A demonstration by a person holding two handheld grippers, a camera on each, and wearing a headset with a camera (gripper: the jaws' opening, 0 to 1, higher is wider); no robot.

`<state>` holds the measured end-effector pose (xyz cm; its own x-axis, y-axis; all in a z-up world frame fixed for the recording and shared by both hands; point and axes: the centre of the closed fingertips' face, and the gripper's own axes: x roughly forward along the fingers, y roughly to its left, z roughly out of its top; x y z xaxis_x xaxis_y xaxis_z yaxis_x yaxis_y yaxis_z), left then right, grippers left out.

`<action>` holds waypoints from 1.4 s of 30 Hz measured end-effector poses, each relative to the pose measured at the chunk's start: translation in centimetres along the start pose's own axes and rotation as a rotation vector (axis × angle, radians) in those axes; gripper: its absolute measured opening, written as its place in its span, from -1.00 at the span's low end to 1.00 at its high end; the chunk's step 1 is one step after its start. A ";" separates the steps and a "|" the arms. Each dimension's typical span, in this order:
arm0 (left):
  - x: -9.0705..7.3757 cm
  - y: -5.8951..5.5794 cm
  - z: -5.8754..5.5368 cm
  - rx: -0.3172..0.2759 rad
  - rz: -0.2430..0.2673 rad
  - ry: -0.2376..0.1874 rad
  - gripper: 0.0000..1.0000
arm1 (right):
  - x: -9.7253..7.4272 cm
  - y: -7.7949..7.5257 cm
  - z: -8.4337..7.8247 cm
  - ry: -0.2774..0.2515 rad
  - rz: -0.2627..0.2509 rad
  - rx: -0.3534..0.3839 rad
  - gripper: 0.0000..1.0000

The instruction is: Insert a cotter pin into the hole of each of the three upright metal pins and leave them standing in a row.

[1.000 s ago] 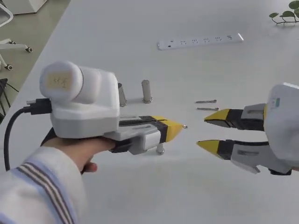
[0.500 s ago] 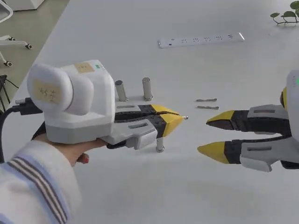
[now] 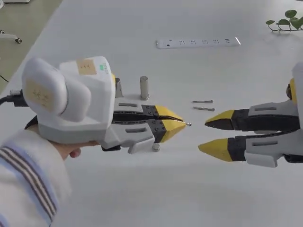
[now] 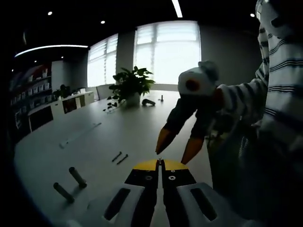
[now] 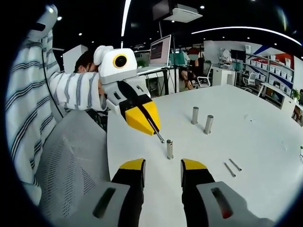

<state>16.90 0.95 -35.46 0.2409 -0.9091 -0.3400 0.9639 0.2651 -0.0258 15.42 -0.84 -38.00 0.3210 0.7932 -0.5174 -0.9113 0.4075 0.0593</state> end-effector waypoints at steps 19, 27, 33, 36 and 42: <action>0.3 -2.8 0.5 0.145 -0.144 0.049 -1.00 | 0.6 2.4 0.8 -0.015 0.095 -0.044 -0.85; 0.5 -3.3 0.5 0.167 -0.174 0.075 -1.00 | 0.8 2.5 1.0 -0.031 0.110 -0.033 -0.99; 0.5 -3.5 -0.1 0.169 -0.186 0.098 -1.00 | 0.6 2.6 0.8 -0.026 0.113 -0.037 -1.00; 0.4 -3.6 -0.6 0.183 -0.192 0.116 -1.00 | 0.6 2.8 0.6 -0.017 0.123 -0.039 -1.00; 0.2 -3.6 -1.3 0.178 -0.192 0.130 -1.00 | 0.7 3.1 0.5 -0.008 0.133 -0.059 -1.00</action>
<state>13.31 0.27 -36.63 0.0462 -0.8851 -0.4632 0.9980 0.0206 0.0602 12.95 1.20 -37.78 0.1982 0.8424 -0.5011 -0.9594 0.2714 0.0768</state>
